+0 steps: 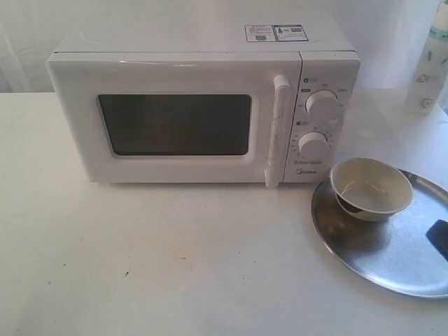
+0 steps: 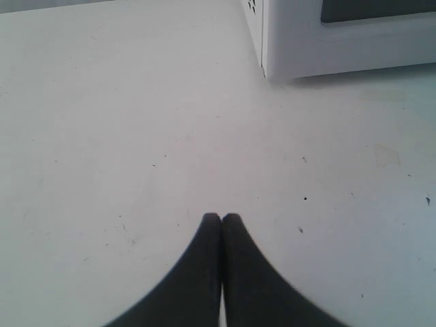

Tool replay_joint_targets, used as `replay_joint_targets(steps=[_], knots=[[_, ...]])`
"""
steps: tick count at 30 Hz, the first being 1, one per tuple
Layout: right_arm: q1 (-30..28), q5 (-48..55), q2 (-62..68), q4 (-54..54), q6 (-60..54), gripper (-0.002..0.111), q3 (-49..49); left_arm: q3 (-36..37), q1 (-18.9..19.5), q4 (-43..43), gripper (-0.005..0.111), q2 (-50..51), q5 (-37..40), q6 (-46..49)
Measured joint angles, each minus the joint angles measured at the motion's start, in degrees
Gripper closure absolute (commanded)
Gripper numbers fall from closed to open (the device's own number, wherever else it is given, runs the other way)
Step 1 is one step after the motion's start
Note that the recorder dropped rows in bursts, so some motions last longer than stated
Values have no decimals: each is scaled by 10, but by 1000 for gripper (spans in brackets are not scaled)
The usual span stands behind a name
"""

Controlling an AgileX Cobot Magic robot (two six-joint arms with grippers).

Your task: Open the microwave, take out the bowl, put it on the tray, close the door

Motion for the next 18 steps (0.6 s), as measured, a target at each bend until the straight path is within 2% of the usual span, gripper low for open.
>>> replay_joint_targets(steps=[1, 2, 3, 7, 9, 12, 18], knots=[[-64, -55, -33, 78, 1, 108, 26, 0, 0, 0, 107, 0, 0, 0], [-85, -69, -45, 109, 1, 108, 32, 0, 0, 0, 107, 0, 0, 0], [-129, -72, -79, 181, 2, 108, 37, 0, 0, 0, 107, 0, 0, 0], [-237, -34, -134, 346, 1, 108, 37, 0, 0, 0, 107, 0, 0, 0], [-263, 19, -135, 410, 1, 108, 37, 0, 0, 0, 107, 0, 0, 0], [-268, 122, -135, 439, 1, 108, 40, 0, 0, 0, 107, 0, 0, 0], [-268, 137, -135, 442, -1, 108, 40, 0, 0, 0, 107, 0, 0, 0]])
